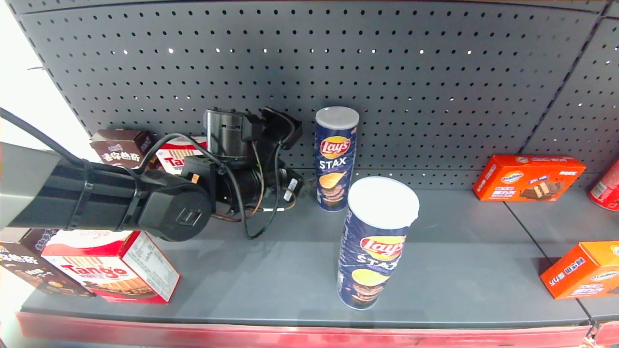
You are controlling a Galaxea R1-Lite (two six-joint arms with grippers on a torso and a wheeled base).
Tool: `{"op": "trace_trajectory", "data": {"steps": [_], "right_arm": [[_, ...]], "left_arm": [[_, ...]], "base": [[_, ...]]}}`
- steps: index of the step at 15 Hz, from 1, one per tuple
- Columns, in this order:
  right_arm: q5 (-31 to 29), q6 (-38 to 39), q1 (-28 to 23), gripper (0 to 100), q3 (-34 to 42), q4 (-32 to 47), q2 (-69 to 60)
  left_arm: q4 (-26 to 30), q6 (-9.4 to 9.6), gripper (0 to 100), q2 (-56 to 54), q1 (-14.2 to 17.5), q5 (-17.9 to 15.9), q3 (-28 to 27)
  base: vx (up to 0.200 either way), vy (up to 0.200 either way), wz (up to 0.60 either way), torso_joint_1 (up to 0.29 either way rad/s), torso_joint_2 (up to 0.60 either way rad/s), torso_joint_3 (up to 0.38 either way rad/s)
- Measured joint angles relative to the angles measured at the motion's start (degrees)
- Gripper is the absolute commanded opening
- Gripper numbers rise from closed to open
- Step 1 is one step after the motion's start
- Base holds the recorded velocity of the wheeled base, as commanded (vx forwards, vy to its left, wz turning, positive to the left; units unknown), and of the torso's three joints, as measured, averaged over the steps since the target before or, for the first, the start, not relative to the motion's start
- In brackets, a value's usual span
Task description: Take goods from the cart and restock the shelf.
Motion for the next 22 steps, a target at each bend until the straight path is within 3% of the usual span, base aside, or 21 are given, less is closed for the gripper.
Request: {"op": "trace_trajectory", "data": {"steps": [10, 17, 18, 22], "right_arm": [[0.0, 0.0, 0.0, 100, 0.0, 0.0, 0.0], [0.0, 0.0, 0.0, 100, 0.0, 0.0, 0.0], [0.0, 0.0, -0.1, 100, 0.0, 0.0, 0.0], [0.0, 0.0, 0.0, 100, 0.0, 0.0, 0.0]], "left_arm": [[-0.2, -0.28, 100, 1.3, -1.2, 0.7, -1.4], [-0.6, -0.28, 100, -6.6, 0.1, 0.5, -0.1], [-0.7, -0.61, 100, -8.8, -0.1, 0.4, 0.7], [-1.3, -5.05, 100, -19.4, -2.7, 0.5, 7.0]], "base": [[0.000, 0.000, 0.00, 0.000, 0.00, 0.000], [0.000, 0.000, 0.00, 0.000, 0.00, 0.000], [0.000, 0.000, 0.00, 0.000, 0.00, 0.000], [0.000, 0.000, 0.00, 0.000, 0.00, 0.000]]}}
